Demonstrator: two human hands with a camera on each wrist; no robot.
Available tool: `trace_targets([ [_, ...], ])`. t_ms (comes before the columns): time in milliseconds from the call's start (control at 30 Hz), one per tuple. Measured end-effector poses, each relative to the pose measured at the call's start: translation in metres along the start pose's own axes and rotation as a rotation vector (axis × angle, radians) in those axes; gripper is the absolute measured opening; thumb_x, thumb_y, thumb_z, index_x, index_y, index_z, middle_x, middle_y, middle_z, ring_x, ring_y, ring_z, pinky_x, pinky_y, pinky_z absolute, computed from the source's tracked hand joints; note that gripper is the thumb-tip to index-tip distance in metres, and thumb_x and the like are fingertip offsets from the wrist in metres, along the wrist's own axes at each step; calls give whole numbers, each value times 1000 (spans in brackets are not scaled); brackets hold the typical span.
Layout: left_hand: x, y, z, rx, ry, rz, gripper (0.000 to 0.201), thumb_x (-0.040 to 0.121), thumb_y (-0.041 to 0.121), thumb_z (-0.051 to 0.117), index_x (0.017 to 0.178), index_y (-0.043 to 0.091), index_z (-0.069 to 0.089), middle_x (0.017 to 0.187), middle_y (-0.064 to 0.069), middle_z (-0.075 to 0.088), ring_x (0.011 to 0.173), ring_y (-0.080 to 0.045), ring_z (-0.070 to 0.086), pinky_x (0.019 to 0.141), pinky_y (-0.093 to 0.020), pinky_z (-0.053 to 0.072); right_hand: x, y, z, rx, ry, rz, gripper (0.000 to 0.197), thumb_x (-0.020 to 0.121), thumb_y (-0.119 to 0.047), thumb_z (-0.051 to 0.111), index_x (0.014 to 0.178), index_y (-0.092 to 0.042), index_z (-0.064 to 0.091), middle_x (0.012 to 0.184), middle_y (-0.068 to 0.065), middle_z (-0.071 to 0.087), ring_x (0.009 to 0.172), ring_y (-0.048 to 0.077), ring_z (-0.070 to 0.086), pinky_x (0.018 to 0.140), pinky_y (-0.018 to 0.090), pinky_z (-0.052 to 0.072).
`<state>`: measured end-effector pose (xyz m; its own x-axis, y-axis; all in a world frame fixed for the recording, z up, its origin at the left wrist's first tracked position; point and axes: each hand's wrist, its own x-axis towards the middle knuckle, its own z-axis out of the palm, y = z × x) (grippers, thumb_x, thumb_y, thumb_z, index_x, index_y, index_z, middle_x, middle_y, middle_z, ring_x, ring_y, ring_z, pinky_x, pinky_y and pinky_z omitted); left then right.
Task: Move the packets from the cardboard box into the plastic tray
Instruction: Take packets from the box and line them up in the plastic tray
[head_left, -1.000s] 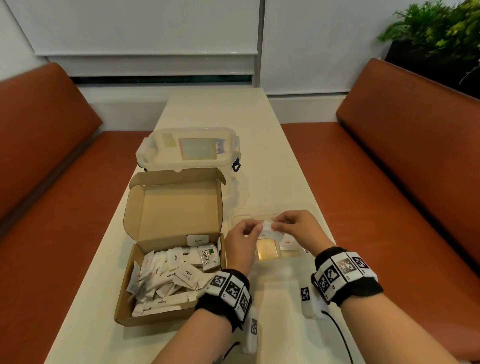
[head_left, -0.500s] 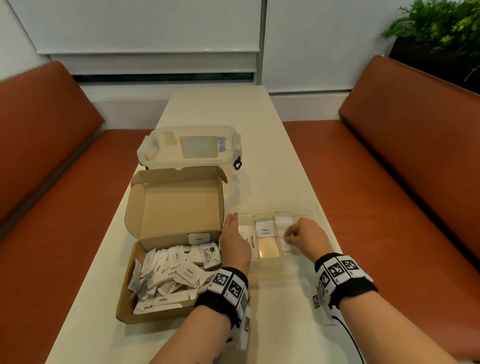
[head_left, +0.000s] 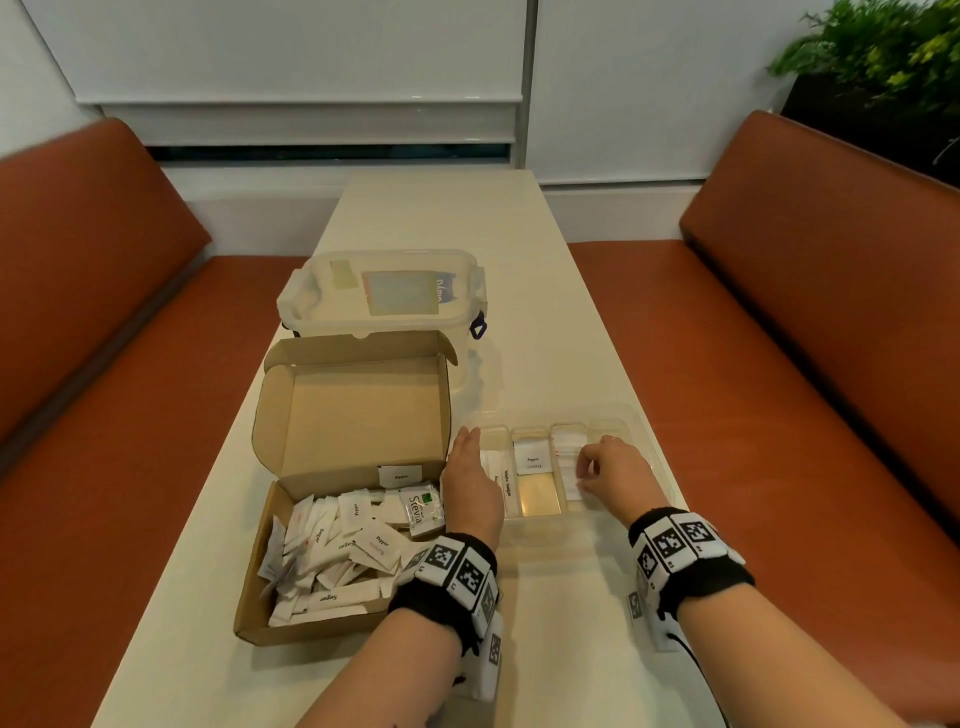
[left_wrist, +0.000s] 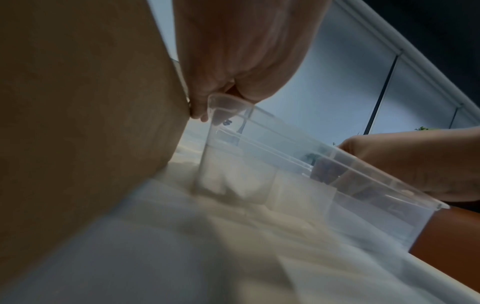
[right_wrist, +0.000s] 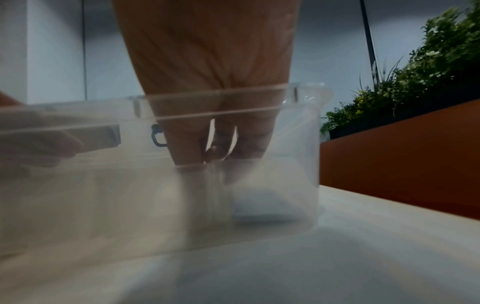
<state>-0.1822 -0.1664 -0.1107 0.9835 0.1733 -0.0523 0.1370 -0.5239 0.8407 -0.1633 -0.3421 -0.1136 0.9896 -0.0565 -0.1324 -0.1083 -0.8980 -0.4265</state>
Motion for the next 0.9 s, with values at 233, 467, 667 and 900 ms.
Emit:
trace_targets([
  [233, 0, 3, -3, 29, -26, 15, 69, 83, -24, 30, 144, 7, 34, 155, -5, 24, 143, -14, 22, 106, -10, 11, -2, -3, -1, 8, -6, 20, 16, 80, -5, 68, 72, -15, 58, 85, 1, 47, 76, 16, 48, 66, 22, 34],
  [467, -12, 13, -17, -31, -34, 103, 36, 95, 1, 45, 129, 8, 55, 149, -5, 38, 141, -15, 28, 113, -22, 18, -11, -15, -9, 34, 130, -32, 5, 83, -21, 68, 86, -19, 64, 80, -4, 48, 81, 15, 47, 62, 22, 32],
  [667, -16, 21, -64, -100, 71, 179, 27, 96, 12, 47, 119, 14, 63, 123, -1, 61, 117, -14, 53, 95, -17, 36, -30, -83, -17, 151, 193, -182, 7, 87, -26, 63, 85, -19, 65, 80, -4, 55, 72, 9, 47, 58, 17, 34],
  [900, -19, -35, -136, -54, 204, 45, 29, 94, 7, 50, 119, 13, 62, 118, -2, 64, 104, -9, 56, 87, -17, 40, -64, -171, 38, 236, -158, -264, 13, 85, -21, 66, 96, -15, 66, 86, -2, 62, 74, 10, 58, 61, 13, 43],
])
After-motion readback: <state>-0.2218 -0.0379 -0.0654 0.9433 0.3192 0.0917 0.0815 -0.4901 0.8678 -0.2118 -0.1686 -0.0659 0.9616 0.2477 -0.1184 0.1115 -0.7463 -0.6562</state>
